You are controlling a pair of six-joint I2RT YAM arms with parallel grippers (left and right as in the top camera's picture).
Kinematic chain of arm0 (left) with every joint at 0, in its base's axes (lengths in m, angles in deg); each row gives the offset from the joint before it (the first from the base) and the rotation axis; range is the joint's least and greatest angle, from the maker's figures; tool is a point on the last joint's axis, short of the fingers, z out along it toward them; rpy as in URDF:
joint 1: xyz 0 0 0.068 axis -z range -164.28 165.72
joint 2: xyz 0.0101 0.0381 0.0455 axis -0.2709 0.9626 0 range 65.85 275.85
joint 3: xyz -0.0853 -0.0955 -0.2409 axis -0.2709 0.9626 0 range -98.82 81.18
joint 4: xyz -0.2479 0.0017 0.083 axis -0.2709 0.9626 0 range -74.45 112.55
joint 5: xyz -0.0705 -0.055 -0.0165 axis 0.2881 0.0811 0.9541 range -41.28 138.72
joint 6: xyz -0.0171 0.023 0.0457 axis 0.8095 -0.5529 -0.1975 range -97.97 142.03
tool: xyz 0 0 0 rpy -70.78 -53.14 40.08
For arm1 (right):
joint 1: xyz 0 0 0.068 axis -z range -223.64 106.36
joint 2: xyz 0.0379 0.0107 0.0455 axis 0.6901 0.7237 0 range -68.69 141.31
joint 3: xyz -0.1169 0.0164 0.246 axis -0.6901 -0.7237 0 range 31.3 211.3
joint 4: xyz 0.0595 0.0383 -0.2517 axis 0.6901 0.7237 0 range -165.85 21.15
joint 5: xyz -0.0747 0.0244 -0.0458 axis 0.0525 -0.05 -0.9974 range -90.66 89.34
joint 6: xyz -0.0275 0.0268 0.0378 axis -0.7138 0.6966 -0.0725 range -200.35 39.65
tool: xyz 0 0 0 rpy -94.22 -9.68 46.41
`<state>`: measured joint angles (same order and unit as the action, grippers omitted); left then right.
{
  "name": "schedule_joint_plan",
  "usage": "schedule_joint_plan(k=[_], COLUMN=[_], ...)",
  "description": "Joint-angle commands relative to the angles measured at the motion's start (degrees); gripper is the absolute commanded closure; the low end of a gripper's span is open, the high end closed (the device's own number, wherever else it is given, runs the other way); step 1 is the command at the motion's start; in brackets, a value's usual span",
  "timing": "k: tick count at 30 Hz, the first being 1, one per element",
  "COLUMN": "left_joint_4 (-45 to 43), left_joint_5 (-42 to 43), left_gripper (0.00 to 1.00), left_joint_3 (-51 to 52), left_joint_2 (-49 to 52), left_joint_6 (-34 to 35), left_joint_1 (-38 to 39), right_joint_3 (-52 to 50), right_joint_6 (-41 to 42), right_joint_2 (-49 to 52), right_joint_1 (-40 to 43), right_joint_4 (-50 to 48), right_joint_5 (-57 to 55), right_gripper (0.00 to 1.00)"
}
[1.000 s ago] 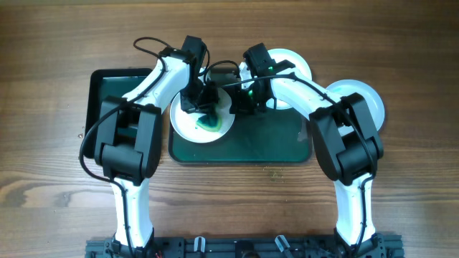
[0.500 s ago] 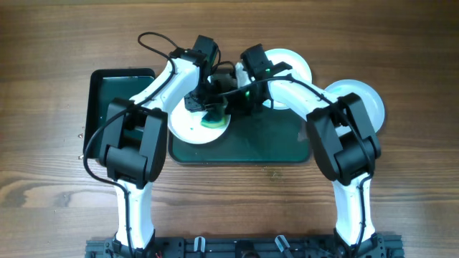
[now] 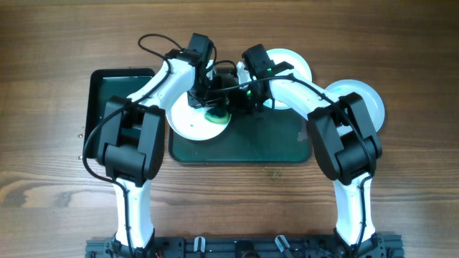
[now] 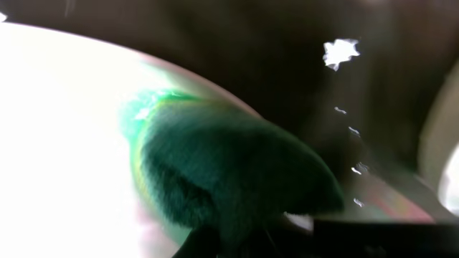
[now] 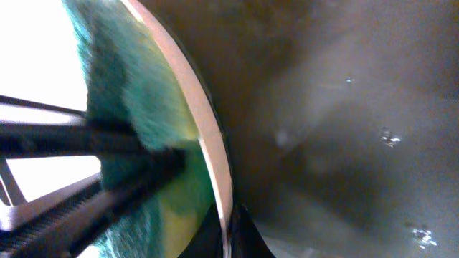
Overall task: Clean dirty plates on tray and stack at the side
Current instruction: 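Scrub the held plate with the sponge in the left gripper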
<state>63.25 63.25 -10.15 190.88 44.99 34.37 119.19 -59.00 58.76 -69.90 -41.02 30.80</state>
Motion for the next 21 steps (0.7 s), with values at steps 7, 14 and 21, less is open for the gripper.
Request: schedule_joint_plan(k=[7,14,21], left_joint_4=[18.6,16.1,16.4], left_joint_5=[-34.1,-10.1,1.3], left_gripper=[0.96,0.96,0.96], left_joint_3=[-0.4,1.3,1.3], left_joint_2=[1.9,1.9,1.8], left_joint_6=[7.5,-10.3,-15.4], left_joint_1=[-2.3,-2.4,-2.0], right_joint_3=[-1.4,-1.4,-2.0], right_joint_6=[-0.3,-2.1,-2.3], right_joint_2=[2.1,2.1,2.1], right_joint_1=[-1.0,6.8,8.0], right_joint_4=[1.9,1.8,1.4], right_joint_5=[-0.5,3.0,3.0], right_gripper=[0.96,0.96,0.96])
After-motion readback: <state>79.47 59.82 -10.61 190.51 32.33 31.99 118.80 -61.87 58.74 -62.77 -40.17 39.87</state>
